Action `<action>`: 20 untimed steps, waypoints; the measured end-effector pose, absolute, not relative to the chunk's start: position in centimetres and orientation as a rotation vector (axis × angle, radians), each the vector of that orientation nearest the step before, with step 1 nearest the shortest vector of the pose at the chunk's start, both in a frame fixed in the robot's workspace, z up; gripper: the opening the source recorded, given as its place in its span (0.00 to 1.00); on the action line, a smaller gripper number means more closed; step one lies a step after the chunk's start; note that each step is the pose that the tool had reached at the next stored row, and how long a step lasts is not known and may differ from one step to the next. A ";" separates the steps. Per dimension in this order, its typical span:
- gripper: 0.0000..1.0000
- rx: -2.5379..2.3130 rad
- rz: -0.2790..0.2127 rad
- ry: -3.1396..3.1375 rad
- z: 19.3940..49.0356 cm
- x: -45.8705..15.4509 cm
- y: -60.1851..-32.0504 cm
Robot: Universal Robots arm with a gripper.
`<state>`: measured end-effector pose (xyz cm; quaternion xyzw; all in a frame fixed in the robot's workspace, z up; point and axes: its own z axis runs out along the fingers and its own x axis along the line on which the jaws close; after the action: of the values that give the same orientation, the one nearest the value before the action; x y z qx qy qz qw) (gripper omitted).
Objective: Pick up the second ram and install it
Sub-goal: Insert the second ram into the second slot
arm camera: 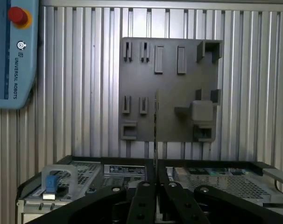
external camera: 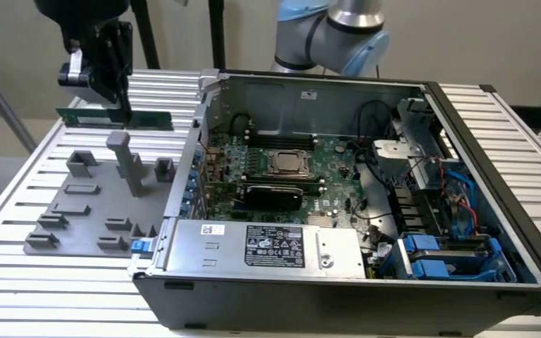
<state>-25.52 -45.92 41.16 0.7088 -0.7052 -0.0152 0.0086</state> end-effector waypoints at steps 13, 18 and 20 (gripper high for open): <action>0.00 2.235 -0.094 -2.223 41.4 -19.6 -45.9; 0.00 2.242 -0.108 -2.228 41.4 -17.3 -45.8; 0.00 2.242 -0.112 -2.229 41.4 -16.4 -45.7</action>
<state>-16.43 -45.74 41.43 0.7087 -0.7045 -0.0353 -0.0111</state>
